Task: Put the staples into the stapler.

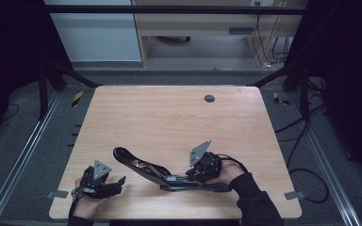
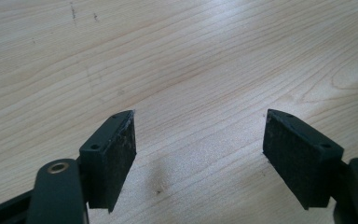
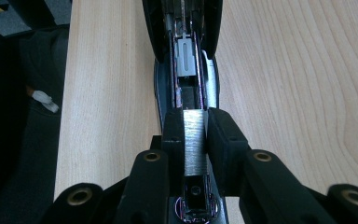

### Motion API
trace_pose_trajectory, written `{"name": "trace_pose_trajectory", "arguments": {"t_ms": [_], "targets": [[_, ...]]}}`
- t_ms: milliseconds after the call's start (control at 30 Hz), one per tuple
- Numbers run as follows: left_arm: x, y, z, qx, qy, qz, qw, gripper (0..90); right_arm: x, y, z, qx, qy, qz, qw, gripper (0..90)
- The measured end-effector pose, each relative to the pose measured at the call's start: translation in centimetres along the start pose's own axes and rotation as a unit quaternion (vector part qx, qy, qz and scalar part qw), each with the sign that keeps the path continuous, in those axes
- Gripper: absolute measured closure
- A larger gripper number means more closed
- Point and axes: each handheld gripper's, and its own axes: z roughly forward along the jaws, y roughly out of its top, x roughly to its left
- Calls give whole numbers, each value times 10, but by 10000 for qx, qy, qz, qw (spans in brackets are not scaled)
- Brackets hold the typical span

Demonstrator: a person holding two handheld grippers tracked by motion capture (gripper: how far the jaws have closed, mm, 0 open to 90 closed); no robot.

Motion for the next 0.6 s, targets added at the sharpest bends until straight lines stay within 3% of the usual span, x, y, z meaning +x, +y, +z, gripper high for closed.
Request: {"name": "trace_pose_trajectory", "arguments": {"t_ms": [233, 467, 600], "targets": [[0, 0, 0, -1, -2, -2, 10000, 249, 0, 1, 2, 67, -19, 21, 10000, 764], [0, 0, 0, -7, -9, -13, 10000, 249, -1, 0, 0, -65, -91, 156, 9998, 703], [0, 0, -1, -18, -19, -35, 10000, 249, -1, -2, -5, -244, -350, 347, 9985, 693]]}}
